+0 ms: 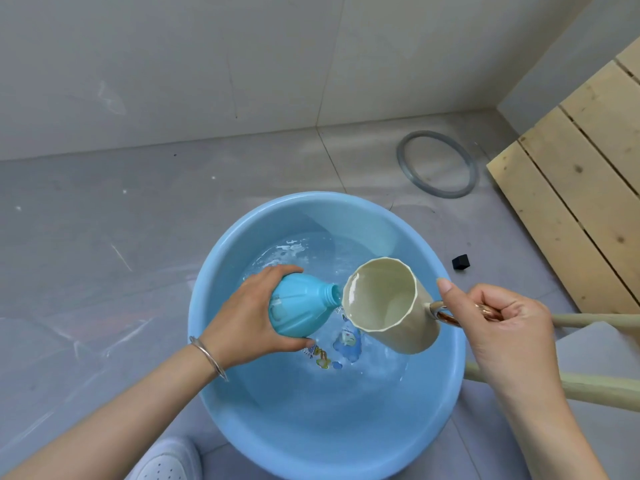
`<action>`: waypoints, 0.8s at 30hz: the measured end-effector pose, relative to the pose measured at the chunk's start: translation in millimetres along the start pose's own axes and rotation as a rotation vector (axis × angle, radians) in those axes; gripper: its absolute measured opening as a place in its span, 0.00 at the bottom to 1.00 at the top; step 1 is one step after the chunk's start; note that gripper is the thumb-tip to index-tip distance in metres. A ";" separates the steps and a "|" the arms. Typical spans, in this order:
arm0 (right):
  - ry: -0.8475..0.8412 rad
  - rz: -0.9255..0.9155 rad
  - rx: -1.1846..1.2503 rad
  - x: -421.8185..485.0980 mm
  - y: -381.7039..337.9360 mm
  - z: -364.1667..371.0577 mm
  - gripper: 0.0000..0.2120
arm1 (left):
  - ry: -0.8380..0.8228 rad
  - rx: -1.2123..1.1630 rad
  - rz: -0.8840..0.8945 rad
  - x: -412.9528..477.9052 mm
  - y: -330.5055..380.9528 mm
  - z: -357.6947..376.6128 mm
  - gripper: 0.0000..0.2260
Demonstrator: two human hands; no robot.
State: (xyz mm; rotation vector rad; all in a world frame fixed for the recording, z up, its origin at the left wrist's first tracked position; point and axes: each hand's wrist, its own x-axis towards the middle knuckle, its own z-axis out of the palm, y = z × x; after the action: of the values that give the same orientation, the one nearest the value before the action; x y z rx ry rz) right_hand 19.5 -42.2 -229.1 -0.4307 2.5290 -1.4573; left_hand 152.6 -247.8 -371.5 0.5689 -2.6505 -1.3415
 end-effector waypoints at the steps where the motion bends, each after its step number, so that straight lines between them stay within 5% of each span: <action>1: -0.001 -0.008 -0.011 0.2 -1.2 0.0 0.26 | 0.004 -0.002 -0.003 -0.2 -0.6 0.2 0.41; 24: 0.000 -0.100 -0.102 1.3 -13.5 -7.1 0.19 | 0.003 -0.011 -0.045 -2.3 -4.7 3.3 0.42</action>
State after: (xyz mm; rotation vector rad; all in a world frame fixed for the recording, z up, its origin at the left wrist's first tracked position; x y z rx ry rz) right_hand 18.2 -43.3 -213.8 -0.5812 2.6253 -1.3646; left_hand 155.2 -247.0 -377.1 0.6320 -2.6417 -1.3654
